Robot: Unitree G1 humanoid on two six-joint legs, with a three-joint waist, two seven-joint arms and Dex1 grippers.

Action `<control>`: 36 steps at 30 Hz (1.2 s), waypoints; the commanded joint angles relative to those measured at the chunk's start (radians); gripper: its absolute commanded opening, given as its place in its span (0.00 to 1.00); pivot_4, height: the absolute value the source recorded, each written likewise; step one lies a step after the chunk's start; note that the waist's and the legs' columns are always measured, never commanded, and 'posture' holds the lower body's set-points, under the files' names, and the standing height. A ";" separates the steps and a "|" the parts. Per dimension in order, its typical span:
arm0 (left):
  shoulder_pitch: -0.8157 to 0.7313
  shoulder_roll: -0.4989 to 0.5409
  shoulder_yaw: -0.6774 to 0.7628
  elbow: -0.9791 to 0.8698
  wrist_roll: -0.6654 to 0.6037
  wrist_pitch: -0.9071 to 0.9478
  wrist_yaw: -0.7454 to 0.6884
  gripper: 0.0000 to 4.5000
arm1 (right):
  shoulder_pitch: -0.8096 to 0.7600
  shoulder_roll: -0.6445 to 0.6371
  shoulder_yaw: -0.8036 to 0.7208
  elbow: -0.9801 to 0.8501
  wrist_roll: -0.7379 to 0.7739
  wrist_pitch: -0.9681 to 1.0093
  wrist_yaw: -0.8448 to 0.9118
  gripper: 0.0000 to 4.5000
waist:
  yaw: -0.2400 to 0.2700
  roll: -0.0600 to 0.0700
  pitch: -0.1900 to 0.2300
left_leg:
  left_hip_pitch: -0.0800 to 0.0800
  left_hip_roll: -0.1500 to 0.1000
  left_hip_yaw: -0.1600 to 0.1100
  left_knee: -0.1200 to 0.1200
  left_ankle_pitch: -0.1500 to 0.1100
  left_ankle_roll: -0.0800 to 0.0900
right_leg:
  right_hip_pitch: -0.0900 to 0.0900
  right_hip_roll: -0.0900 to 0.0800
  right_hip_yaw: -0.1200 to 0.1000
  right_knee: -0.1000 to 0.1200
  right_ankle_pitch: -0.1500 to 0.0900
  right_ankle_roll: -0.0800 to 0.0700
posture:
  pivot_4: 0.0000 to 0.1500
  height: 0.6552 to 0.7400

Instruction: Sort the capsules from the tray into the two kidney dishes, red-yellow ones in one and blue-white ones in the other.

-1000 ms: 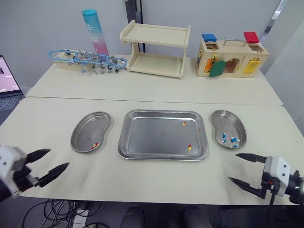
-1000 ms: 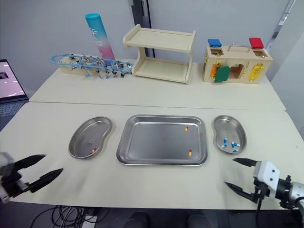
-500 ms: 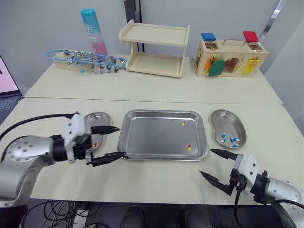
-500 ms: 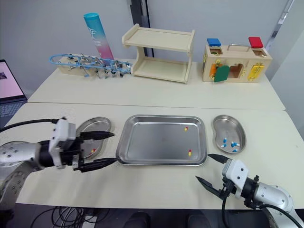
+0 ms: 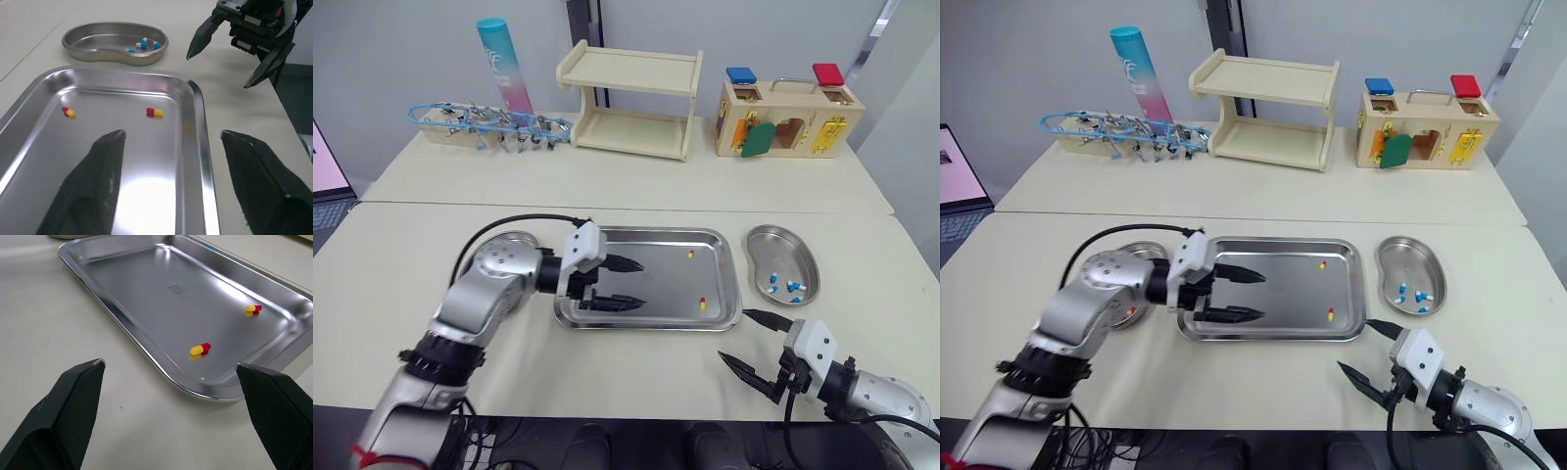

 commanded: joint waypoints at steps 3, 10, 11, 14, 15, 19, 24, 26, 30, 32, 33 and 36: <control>-0.098 -0.116 -0.080 0.176 0.095 -0.100 -0.028 0.66 | 0.013 0.018 0.007 -0.053 -0.010 0.000 -0.038 1.00 | -0.001 0.000 0.000 | 0.000 0.000 0.000 0.000 0.000 0.000 | 0.000 0.000 0.000 0.000 0.000 0.000 | 1.00 1.00; -0.227 -0.288 -0.145 0.466 0.194 -0.199 -0.062 0.66 | 0.047 0.036 0.026 -0.084 -0.026 0.012 -0.078 1.00 | 0.000 0.000 0.000 | 0.000 -0.001 0.000 0.001 0.000 0.000 | 0.000 0.000 0.000 0.000 0.000 0.000 | 1.00 1.00; -0.240 -0.307 -0.146 0.497 0.201 -0.209 -0.065 0.66 | 0.050 0.038 0.030 -0.089 -0.029 0.014 -0.082 1.00 | 0.000 0.000 0.000 | 0.000 -0.001 0.000 0.001 0.000 0.000 | 0.000 0.000 0.000 0.000 0.000 0.000 | 1.00 1.00; -0.282 -0.369 -0.163 0.606 0.243 -0.255 -0.079 0.66 | 0.054 0.045 0.042 -0.100 -0.039 0.025 -0.100 1.00 | -0.002 0.000 0.000 | 0.000 -0.001 -0.001 0.001 0.000 0.000 | 0.000 0.000 0.000 0.000 0.000 0.000 | 1.00 1.00; -0.294 -0.388 -0.169 0.641 0.260 -0.275 -0.081 0.66 | 0.053 0.048 0.046 -0.103 -0.041 0.029 -0.108 1.00 | -0.002 0.000 0.000 | 0.000 -0.001 -0.001 0.000 0.000 0.000 | 0.000 0.000 0.000 0.000 0.000 0.000 | 1.00 1.00; -0.325 -0.441 -0.171 0.749 0.308 -0.332 -0.074 0.66 | 0.055 0.053 0.053 -0.119 -0.044 0.045 -0.127 1.00 | -0.001 0.000 0.000 | 0.000 -0.001 -0.001 0.000 0.000 0.000 | 0.000 0.000 0.000 0.000 0.000 0.000 | 1.00 1.00; -0.347 -0.483 -0.164 0.846 0.356 -0.393 -0.046 0.66 | 0.062 0.060 0.057 -0.142 -0.043 0.067 -0.148 1.00 | -0.001 0.000 0.000 | 0.000 -0.001 -0.001 0.001 0.000 0.000 | 0.000 0.000 0.000 0.000 0.000 0.000 | 1.00 1.00; -0.350 -0.493 -0.159 0.866 0.367 -0.403 -0.038 0.66 | 0.064 0.062 0.057 -0.152 -0.041 0.077 -0.156 1.00 | -0.001 0.000 0.000 | -0.001 -0.001 -0.001 0.001 0.000 0.000 | 0.000 0.000 0.000 0.000 0.000 0.000 | 1.00 1.00; -0.350 -0.507 -0.160 0.882 0.383 -0.413 -0.036 0.66 | 0.062 0.064 0.059 -0.164 -0.039 0.093 -0.167 1.00 | -0.001 0.000 0.000 | 0.000 -0.001 -0.001 0.000 0.000 0.000 | 0.000 0.000 0.000 0.000 0.000 0.000 | 1.00 1.00; -0.349 -0.514 -0.163 0.887 0.396 -0.410 -0.032 0.66 | 0.060 0.064 0.061 -0.169 -0.038 0.100 -0.170 1.00 | -0.001 0.000 0.000 | 0.000 -0.001 -0.001 0.000 0.000 0.000 | 0.000 0.000 0.000 0.000 0.000 0.000 | 1.00 1.00; -0.349 -0.517 -0.163 0.892 0.403 -0.410 -0.027 0.66 | 0.059 0.064 0.061 -0.170 -0.037 0.103 -0.170 1.00 | 0.000 0.000 0.000 | 0.000 -0.001 -0.001 0.000 0.000 0.000 | 0.000 0.000 0.000 0.000 0.000 0.000 | 1.00 1.00; -0.347 -0.524 -0.168 0.909 0.425 -0.412 -0.013 0.66 | 0.056 0.063 0.062 -0.171 -0.035 0.108 -0.170 1.00 | 0.000 0.000 0.000 | 0.000 -0.001 -0.001 0.001 0.000 0.000 | 0.000 0.000 0.000 0.000 0.000 0.000 | 1.00 1.00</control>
